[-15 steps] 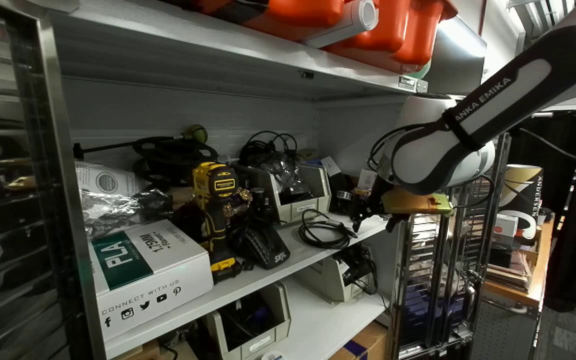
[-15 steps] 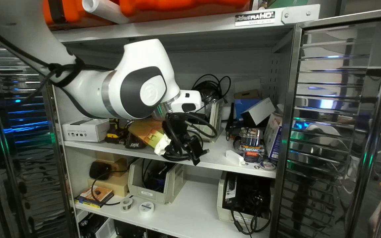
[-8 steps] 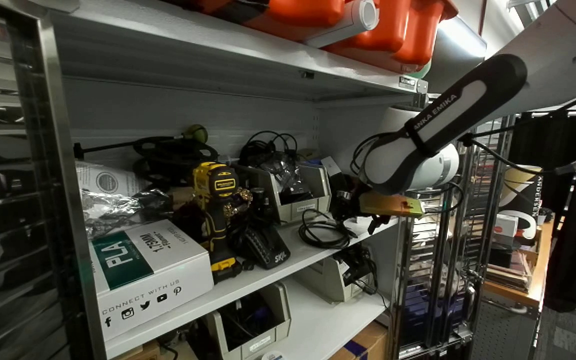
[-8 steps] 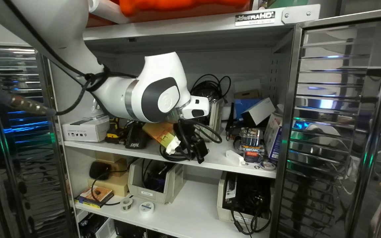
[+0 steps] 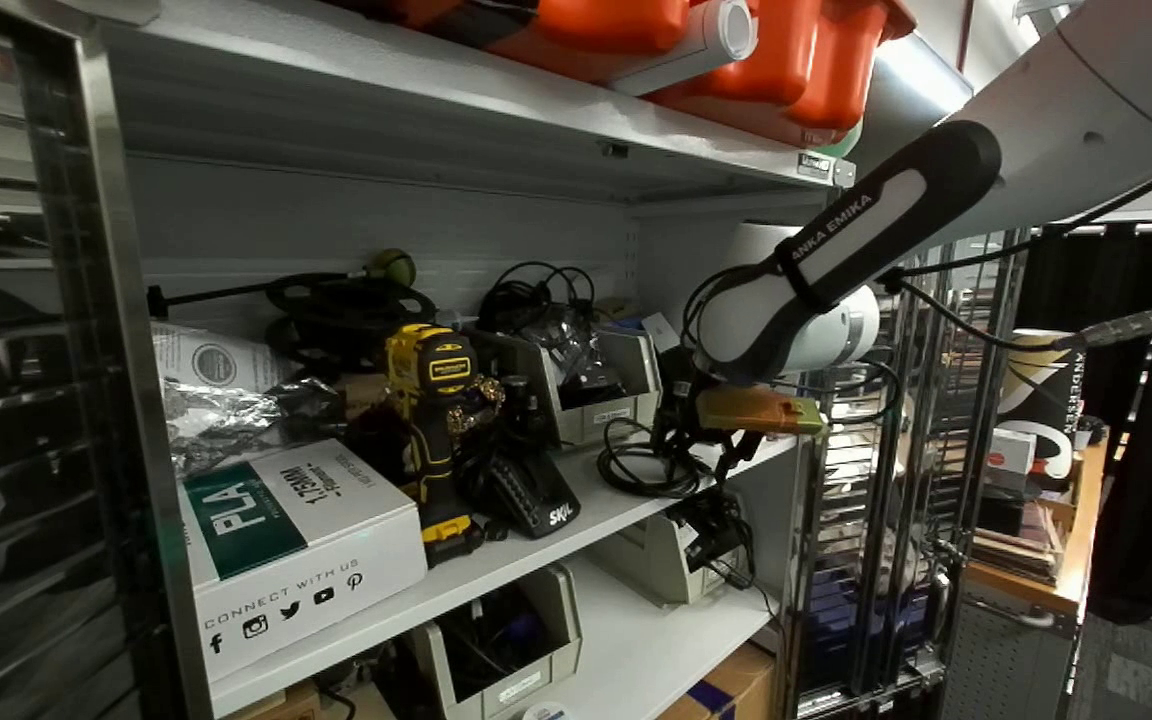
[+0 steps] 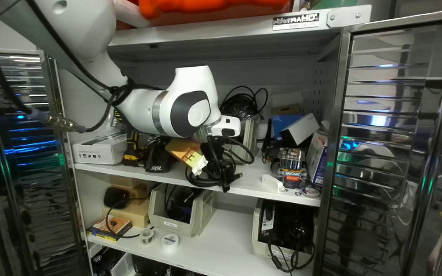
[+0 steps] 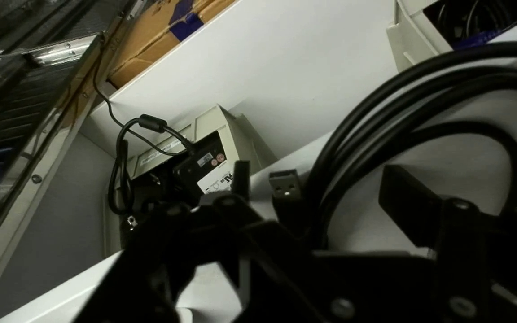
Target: Pick up the black cable and put it in the tool box
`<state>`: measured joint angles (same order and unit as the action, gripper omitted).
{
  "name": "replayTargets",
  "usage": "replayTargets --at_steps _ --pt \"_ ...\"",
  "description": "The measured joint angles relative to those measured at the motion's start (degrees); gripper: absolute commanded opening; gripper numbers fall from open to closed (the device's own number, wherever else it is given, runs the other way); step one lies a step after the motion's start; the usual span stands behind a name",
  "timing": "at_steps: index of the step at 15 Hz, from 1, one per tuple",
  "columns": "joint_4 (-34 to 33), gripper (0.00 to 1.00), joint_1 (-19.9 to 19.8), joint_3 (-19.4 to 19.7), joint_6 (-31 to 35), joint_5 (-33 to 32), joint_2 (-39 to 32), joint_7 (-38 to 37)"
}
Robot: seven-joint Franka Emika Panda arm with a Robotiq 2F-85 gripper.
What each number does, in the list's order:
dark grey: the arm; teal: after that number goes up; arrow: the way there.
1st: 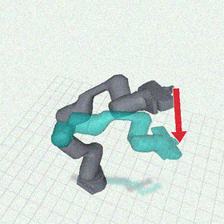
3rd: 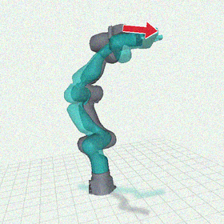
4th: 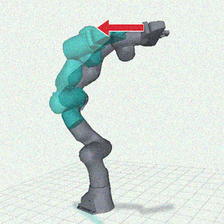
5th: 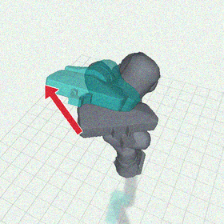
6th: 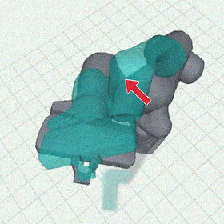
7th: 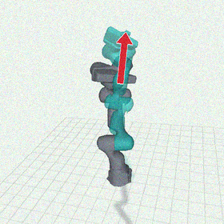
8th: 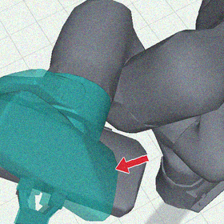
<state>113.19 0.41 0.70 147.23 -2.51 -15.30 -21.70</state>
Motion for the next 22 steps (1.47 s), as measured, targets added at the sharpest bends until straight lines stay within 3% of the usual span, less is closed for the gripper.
replayTargets --at_steps 3,6,13,18,22 --pt "-0.6 0.2 0.2 0.1 -3.3 0.0 0.8 0.0" --pt "-0.6 0.12 0.6 0.0 -4.4 0.0 1.5 0.0" --pt "4.2 0.14 3.1 0.0 -2.6 -4.0 4.8 -0.2" --pt "13.6 0.14 4.8 0.0 5.8 -16.2 11.5 -5.8" --pt "17.3 0.14 4.7 0.1 8.4 -28.4 16.3 -14.2"
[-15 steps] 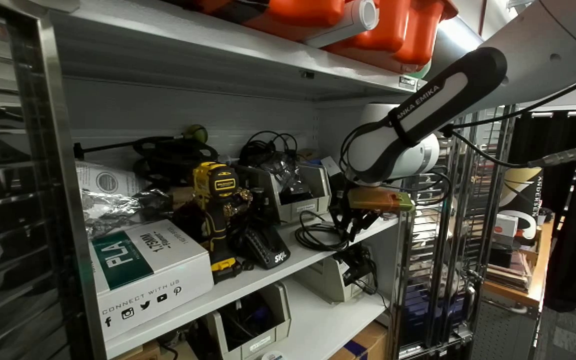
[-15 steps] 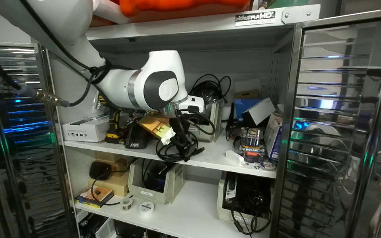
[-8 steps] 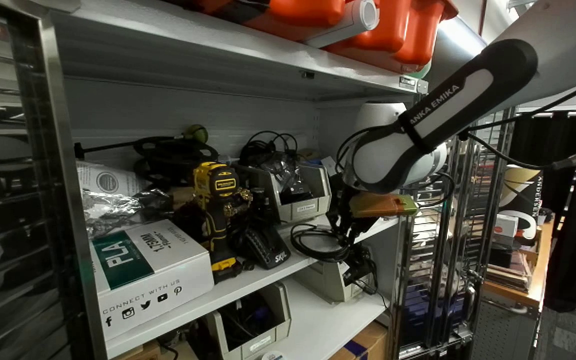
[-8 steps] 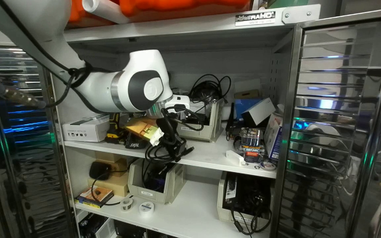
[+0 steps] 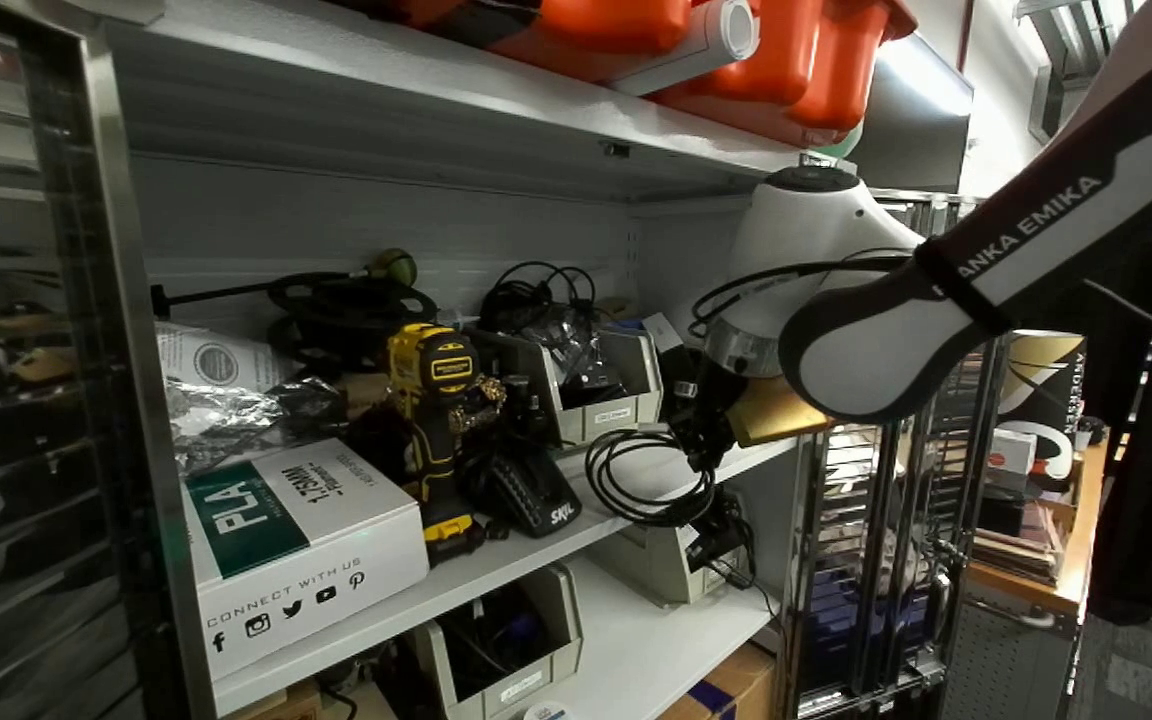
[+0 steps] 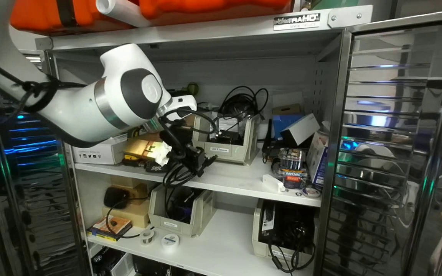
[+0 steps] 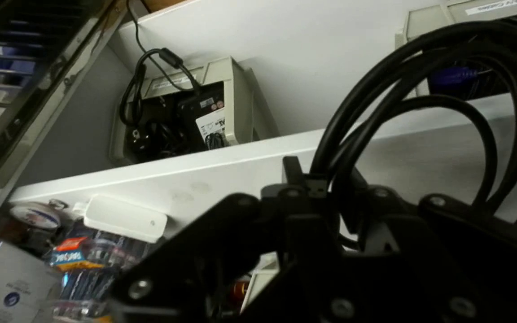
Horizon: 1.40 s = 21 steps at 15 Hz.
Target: Pick up the black cable and put it in the tool box
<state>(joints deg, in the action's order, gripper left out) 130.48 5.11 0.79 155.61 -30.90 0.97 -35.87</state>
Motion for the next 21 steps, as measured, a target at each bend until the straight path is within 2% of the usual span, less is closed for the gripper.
replayTargets --at_steps 6,11,16,19,21 --pt "-0.3 0.13 -1.9 0.0 1.3 -16.8 3.9 -13.7" --pt "-3.6 0.13 -4.5 0.0 4.5 -30.2 3.2 -25.0" --pt "-10.5 0.13 -5.8 0.0 6.5 -43.2 -1.2 -37.6" --pt "-16.3 0.13 -5.8 0.0 7.0 -48.5 -5.7 -43.2" --pt "-20.4 0.13 -5.6 -0.1 7.5 -49.9 -9.2 -45.0"
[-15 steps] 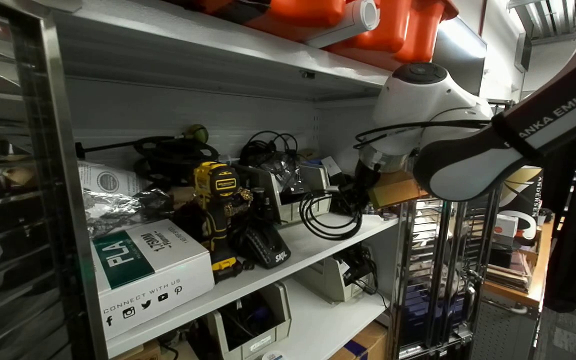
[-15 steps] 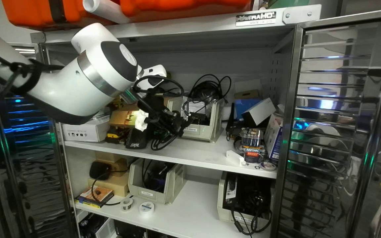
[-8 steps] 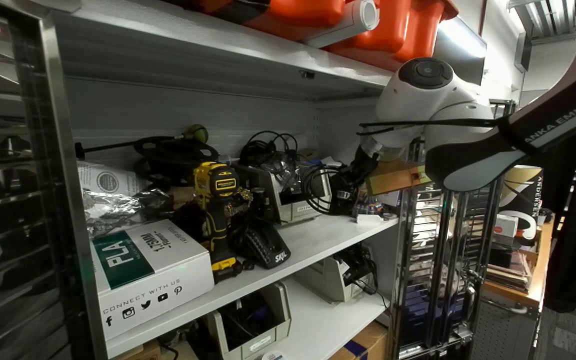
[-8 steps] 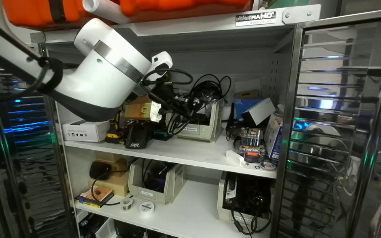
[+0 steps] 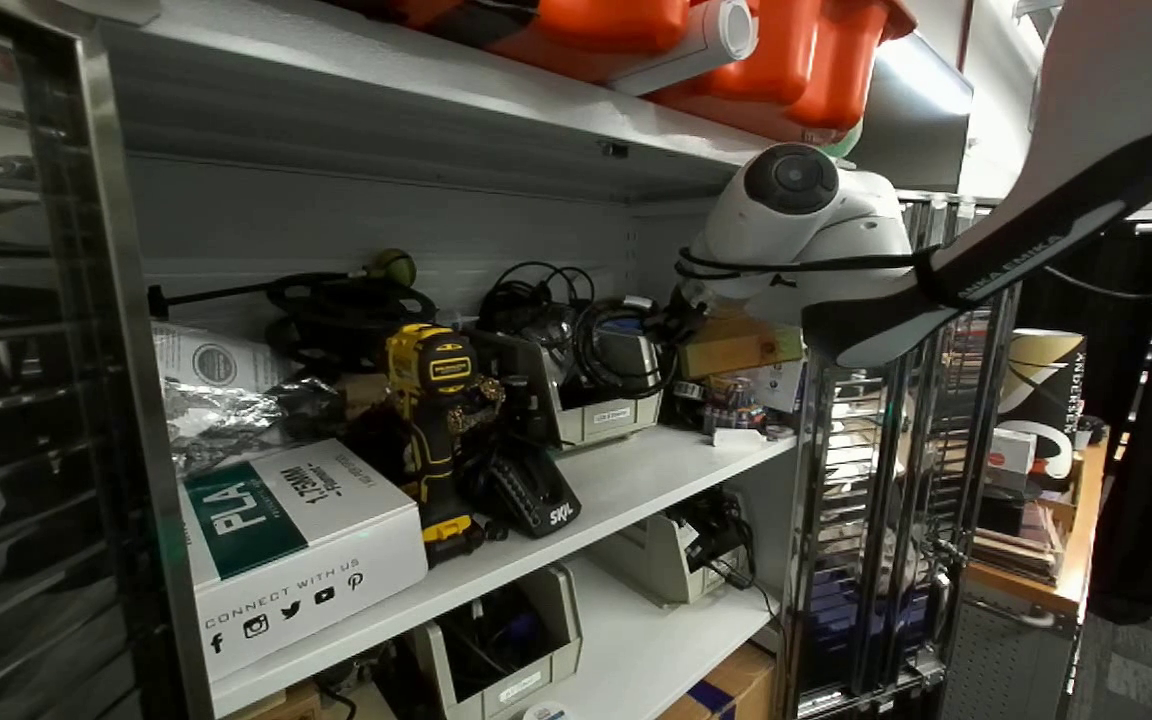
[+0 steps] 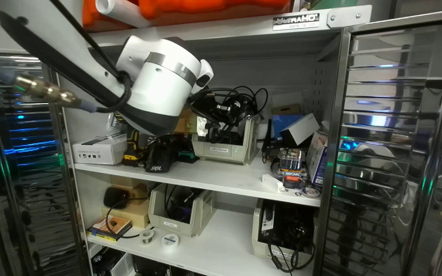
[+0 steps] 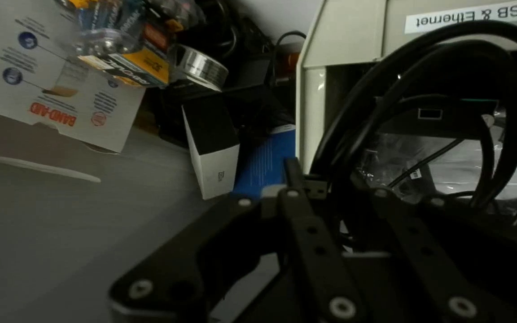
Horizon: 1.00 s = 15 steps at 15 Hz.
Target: Pick up the black cable and put it in the tool box
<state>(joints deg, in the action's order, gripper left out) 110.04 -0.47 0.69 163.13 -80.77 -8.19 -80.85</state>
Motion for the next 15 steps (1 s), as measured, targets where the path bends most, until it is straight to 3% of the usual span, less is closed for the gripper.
replayTargets --at_steps 9,11,15 --pt "-17.1 0.13 1.5 -1.3 0.5 0.0 -14.1 -0.4" --pt "-19.0 0.18 1.6 -1.7 0.5 0.1 -15.3 -0.1" --pt "-19.7 0.15 1.6 -2.5 0.0 1.5 -15.9 2.1"
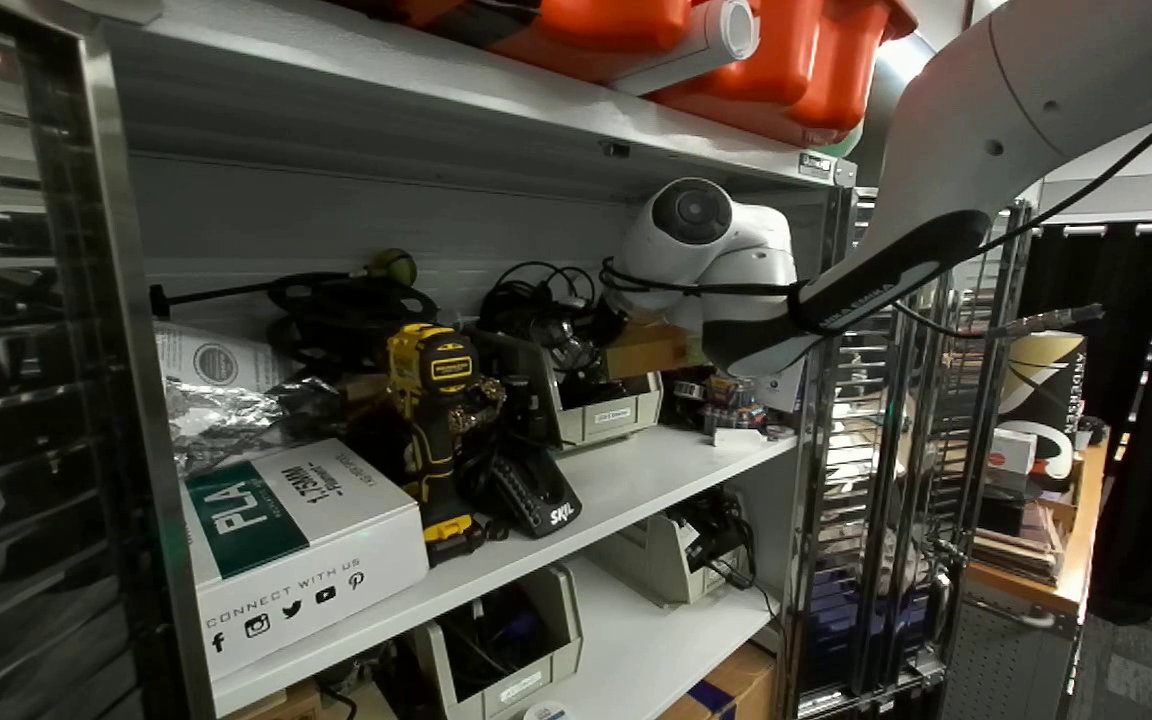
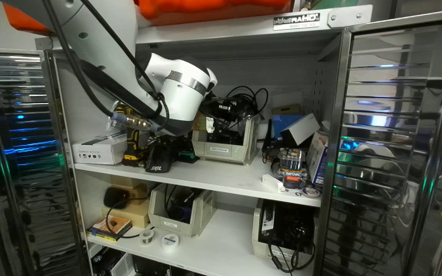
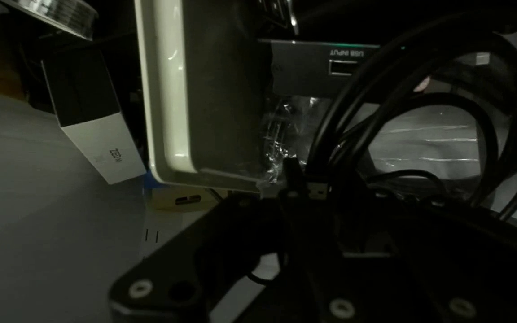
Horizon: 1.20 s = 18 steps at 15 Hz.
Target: Pick up the black cable and put it in the tool box
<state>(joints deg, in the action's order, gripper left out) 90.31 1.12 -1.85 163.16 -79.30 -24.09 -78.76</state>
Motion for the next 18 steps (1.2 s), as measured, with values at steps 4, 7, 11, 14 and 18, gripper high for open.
replayTargets --at_steps 4,7,11,14,18 --pt "-0.2 0.55 0.1 -0.4 -3.7 1.9 -0.1 2.9" --pt "-0.2 0.78 0.1 -0.9 -7.8 6.2 -0.1 7.2" --pt "-0.1 1.0 -0.1 -1.9 -10.0 12.0 0.1 12.5" --pt "1.0 1.0 -0.4 -3.4 -10.8 16.1 0.8 16.9" --pt "6.6 1.0 -0.4 -5.3 -12.8 20.2 4.4 20.6"
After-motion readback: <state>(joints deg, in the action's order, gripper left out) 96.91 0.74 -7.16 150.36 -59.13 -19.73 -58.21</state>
